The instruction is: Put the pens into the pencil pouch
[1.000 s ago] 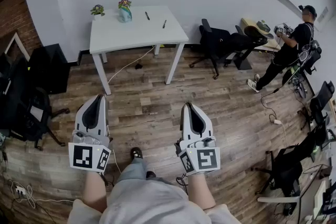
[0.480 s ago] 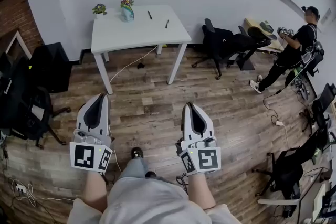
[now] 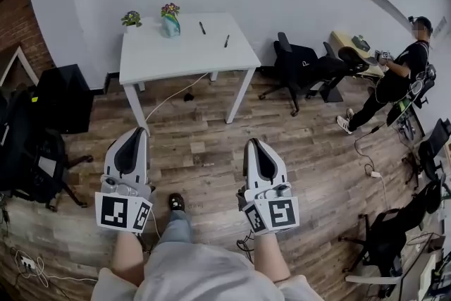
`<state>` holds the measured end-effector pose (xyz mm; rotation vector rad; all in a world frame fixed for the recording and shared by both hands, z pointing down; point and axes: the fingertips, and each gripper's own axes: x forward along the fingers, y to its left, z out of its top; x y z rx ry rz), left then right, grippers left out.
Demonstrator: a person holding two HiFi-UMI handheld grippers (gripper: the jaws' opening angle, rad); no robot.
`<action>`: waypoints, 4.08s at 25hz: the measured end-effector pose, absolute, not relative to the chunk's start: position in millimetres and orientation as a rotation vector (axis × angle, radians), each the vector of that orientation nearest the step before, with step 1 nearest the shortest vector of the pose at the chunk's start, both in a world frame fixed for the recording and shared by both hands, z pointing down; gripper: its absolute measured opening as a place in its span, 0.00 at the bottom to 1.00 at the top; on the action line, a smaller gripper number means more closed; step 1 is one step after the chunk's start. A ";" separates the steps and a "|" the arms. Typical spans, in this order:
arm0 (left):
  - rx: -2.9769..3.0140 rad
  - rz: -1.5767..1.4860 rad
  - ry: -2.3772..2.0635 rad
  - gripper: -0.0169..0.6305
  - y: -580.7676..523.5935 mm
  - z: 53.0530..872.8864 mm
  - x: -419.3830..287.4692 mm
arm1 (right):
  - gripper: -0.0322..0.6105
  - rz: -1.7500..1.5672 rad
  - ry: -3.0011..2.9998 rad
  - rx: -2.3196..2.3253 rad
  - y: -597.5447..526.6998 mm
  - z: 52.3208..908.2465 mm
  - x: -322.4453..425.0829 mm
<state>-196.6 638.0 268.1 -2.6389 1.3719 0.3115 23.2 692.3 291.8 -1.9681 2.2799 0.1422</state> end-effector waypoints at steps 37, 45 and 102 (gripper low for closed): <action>-2.616 0.291 1.371 0.06 223.0 260.6 -156.4 | 0.10 0.141 2.309 -1.902 265.2 285.0 54.0; -2.536 0.296 1.437 0.07 136.7 244.8 -120.0 | 0.10 0.180 2.336 -1.805 164.0 262.8 95.9; -2.490 -0.700 1.594 0.63 -213.6 563.7 -77.8 | 0.10 -0.309 2.577 -1.729 -183.8 394.8 98.1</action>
